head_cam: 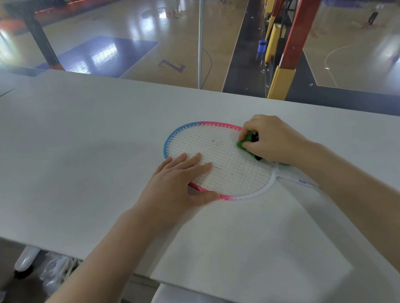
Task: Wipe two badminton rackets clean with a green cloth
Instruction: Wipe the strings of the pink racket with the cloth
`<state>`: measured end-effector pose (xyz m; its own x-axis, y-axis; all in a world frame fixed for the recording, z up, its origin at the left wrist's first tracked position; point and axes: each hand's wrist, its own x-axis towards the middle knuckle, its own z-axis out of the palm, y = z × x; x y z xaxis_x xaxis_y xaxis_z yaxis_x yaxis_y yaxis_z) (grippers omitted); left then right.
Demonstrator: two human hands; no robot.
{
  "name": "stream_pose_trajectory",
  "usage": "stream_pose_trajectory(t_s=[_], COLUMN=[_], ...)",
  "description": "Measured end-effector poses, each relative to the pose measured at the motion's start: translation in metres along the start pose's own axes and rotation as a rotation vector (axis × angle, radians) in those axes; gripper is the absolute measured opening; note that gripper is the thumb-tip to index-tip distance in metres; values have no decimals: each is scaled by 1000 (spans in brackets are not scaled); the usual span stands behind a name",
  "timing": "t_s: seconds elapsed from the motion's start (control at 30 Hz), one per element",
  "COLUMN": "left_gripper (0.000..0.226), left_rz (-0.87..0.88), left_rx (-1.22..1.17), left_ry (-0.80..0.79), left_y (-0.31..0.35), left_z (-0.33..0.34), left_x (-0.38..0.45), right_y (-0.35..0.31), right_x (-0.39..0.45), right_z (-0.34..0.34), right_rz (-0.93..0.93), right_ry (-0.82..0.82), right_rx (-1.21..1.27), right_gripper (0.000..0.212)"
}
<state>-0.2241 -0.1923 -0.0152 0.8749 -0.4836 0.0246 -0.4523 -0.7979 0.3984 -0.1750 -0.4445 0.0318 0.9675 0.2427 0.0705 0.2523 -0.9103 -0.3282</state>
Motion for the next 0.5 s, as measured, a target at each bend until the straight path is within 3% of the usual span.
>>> stream_pose_trajectory(t_s=[0.3, 0.5], left_gripper=[76, 79], left_rz=[-9, -17], left_rx=[26, 28], left_ry=[-12, -9], left_y=[2, 3], left_z=[-2, -2], left_x=[1, 0], right_y=[-50, -41], right_x=[84, 82], right_z=[42, 35], right_rz=[-78, -64], right_ry=[140, 84], right_rx=[58, 35], right_gripper=[10, 9])
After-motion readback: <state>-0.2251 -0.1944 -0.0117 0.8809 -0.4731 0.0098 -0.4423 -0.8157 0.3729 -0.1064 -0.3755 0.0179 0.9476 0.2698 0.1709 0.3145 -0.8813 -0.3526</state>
